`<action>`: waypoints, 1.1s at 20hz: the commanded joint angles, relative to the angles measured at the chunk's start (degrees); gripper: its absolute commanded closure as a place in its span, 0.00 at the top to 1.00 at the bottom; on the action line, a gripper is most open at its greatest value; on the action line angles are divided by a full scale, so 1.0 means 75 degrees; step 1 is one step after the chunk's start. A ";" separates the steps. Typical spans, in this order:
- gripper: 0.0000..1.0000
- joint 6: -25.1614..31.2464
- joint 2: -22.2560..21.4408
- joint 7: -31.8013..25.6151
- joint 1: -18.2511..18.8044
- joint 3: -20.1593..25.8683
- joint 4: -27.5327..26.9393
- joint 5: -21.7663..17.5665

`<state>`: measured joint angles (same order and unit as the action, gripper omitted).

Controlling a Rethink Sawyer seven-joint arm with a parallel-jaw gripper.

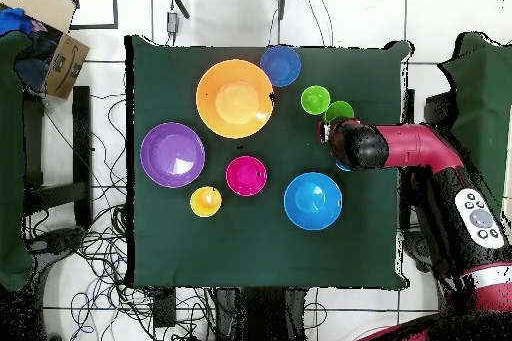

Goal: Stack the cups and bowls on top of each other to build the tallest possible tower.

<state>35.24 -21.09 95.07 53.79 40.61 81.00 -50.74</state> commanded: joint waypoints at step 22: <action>0.00 0.1320 -0.0939 -0.1784 -0.0338 0.0395 0.0754 0.0778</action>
<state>36.22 -22.66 95.07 54.01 40.89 82.06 -48.10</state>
